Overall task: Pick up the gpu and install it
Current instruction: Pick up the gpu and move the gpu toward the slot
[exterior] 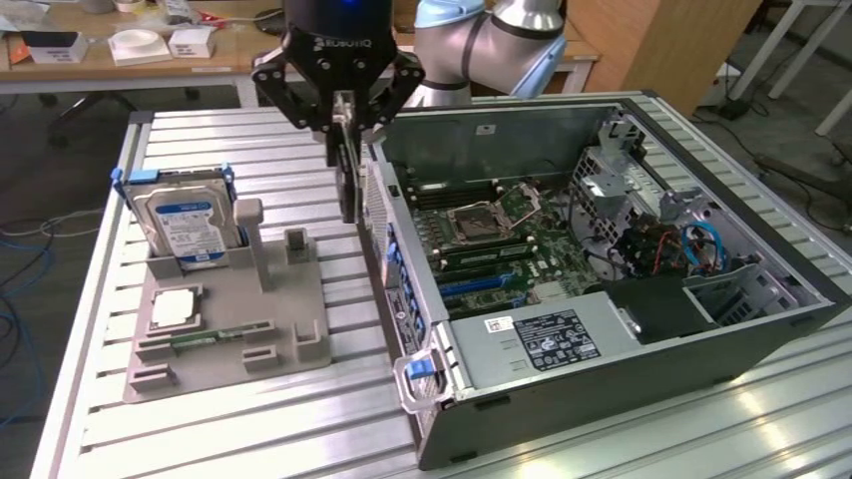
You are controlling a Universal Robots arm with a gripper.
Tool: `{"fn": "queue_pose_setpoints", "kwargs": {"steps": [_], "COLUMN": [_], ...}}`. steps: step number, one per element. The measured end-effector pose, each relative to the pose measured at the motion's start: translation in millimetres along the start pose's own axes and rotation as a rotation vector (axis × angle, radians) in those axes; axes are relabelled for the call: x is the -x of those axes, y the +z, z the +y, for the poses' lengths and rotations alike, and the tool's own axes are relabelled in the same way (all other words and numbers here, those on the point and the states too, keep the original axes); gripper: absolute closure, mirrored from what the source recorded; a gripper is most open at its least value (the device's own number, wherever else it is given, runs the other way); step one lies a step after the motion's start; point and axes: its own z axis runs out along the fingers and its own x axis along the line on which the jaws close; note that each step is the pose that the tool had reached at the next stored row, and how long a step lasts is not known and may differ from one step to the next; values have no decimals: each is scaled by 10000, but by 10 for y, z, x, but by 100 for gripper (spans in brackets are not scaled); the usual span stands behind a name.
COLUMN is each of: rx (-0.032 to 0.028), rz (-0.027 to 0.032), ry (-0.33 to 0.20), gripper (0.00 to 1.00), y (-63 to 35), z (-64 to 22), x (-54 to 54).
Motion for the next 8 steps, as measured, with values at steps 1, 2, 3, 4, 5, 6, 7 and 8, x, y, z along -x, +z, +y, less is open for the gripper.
{"fn": "queue_pose_setpoints", "kwargs": {"steps": [1, 2, 3, 4, 5, 6, 7, 8], "rx": [0, 1, 0, 0, 0, 0, 0, 1], "rz": [0, -1, 0, 0, 0, -1, 0, -1], "ry": [1, 1, 1, -1, -1, 1, 1, 0], "gripper": [73, 73, 73, 73, 73, 73, 73, 73], "y": [0, 0, -1, -2, -2, -2, -3, -2], "z": [1, 2, 3, 4, 4, 6, 7, 8], "x": [34, 73, 116, 161, 209, 253, 298, 343]}}
